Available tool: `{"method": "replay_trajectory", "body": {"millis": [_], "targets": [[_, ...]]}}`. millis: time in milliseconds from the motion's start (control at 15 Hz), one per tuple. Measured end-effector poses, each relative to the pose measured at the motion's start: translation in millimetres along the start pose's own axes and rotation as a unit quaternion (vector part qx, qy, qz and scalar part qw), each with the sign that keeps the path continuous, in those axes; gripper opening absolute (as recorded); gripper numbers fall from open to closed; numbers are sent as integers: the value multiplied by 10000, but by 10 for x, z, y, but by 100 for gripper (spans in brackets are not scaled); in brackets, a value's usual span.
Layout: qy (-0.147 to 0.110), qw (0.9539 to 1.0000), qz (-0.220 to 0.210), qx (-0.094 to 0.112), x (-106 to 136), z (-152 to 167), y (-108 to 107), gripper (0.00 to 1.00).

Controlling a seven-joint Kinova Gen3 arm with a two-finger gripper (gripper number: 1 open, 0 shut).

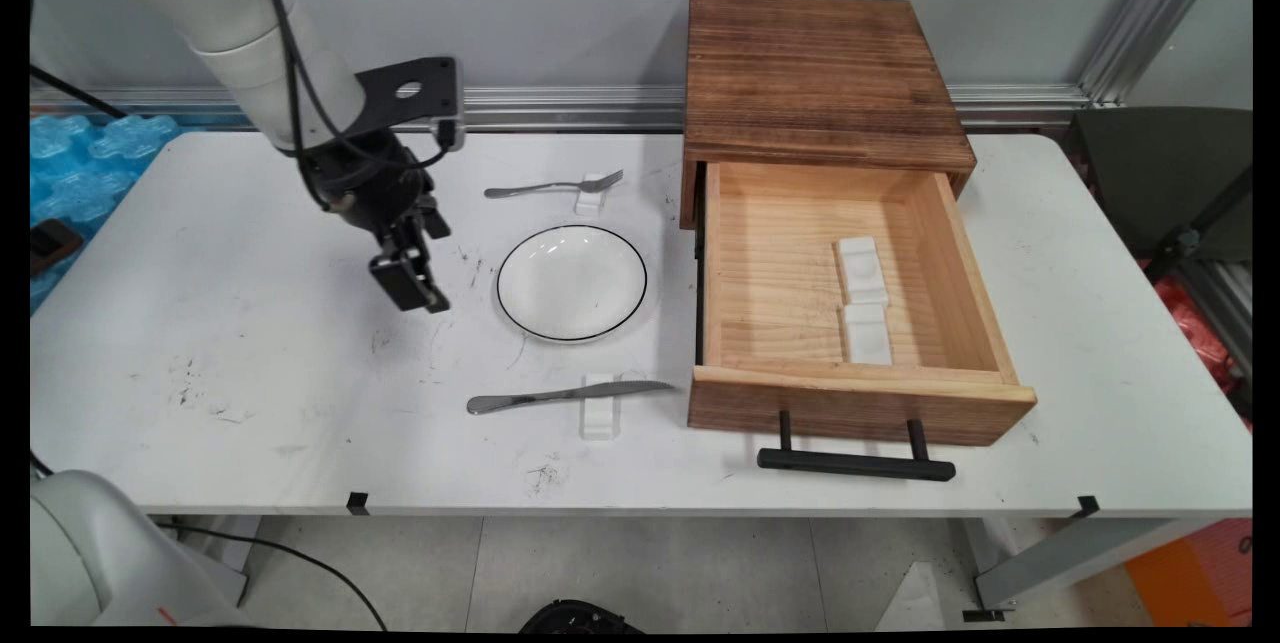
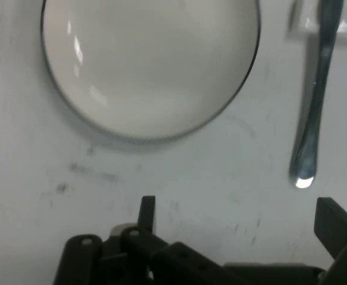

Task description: Pick up the knife from the right of the white plate

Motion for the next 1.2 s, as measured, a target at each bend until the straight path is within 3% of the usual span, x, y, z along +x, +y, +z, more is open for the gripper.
{"method": "replay_trajectory", "body": {"millis": [333, 533, 733, 1200], "targets": [[431, 9989, -2, -193, 419, 47, 167, 100], [578, 9979, -13, -276, 529, 88, 284, 100], [662, 9973, 1, -323, 538, 141, 396, 100], [740, 9964, 194, -356, 276, 362, 613, 100]]}}
